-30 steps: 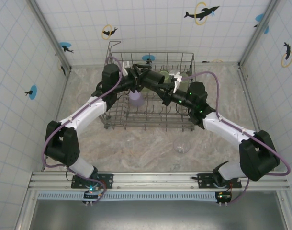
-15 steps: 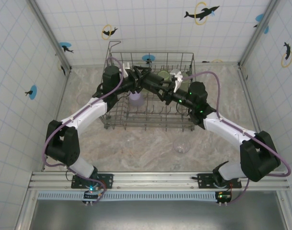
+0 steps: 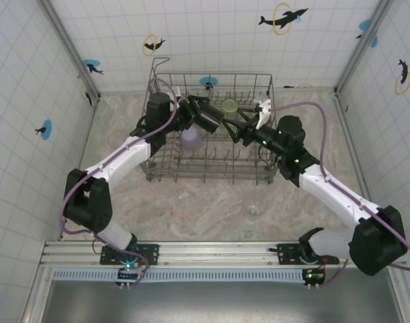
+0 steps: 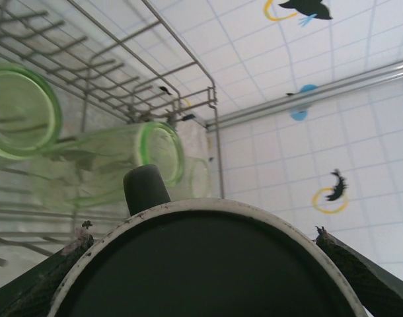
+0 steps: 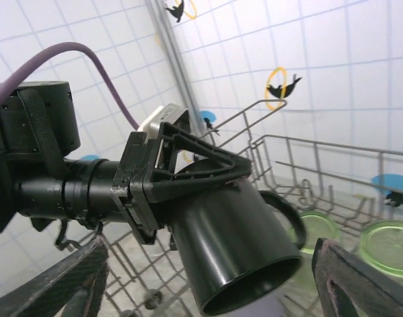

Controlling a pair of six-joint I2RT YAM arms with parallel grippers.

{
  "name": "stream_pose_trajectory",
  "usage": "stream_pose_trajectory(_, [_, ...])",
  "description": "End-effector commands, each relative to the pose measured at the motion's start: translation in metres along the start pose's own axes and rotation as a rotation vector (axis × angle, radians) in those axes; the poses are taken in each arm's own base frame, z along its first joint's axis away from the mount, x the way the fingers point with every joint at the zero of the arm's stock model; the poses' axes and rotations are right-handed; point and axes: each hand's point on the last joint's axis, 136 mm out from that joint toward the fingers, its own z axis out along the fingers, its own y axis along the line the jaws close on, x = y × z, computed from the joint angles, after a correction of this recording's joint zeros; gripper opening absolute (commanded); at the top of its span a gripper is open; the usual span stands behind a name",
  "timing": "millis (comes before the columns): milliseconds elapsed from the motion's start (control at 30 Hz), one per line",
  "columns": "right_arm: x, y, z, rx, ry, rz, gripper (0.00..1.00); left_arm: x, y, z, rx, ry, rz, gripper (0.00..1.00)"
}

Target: Load the cups into the dish rack

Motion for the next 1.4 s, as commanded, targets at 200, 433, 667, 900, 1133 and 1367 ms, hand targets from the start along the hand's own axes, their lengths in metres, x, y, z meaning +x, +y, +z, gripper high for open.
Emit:
stream_pose_trajectory(200, [0.019, -0.036, -0.042, 0.239, 0.056, -0.005, 0.91, -0.024, -0.042, 0.006, -0.086, -0.15, 0.405, 0.0])
stream_pose_trajectory(433, [0.021, -0.045, -0.063, 0.313, 0.044, 0.007, 0.92, -0.013, -0.028, 0.025, -0.271, -0.191, 0.475, 0.0])
stream_pose_trajectory(667, [0.018, -0.05, -0.079, 0.356, 0.027, 0.004, 0.93, -0.006, -0.016, 0.038, -0.393, -0.24, 0.531, 0.0])
stream_pose_trajectory(900, [0.022, -0.055, -0.093, 0.391, 0.024, 0.002, 0.94, -0.006, -0.005, 0.047, -0.451, -0.278, 0.514, 0.0])
stream_pose_trajectory(1133, [0.026, -0.063, -0.104, 0.414, 0.014, 0.009, 0.95, -0.006, 0.002, 0.056, -0.509, -0.336, 0.494, 0.0])
stream_pose_trajectory(1367, [0.027, -0.068, -0.11, 0.417, 0.01, 0.018, 0.95, 0.0, 0.008, 0.068, -0.538, -0.356, 0.487, 0.0])
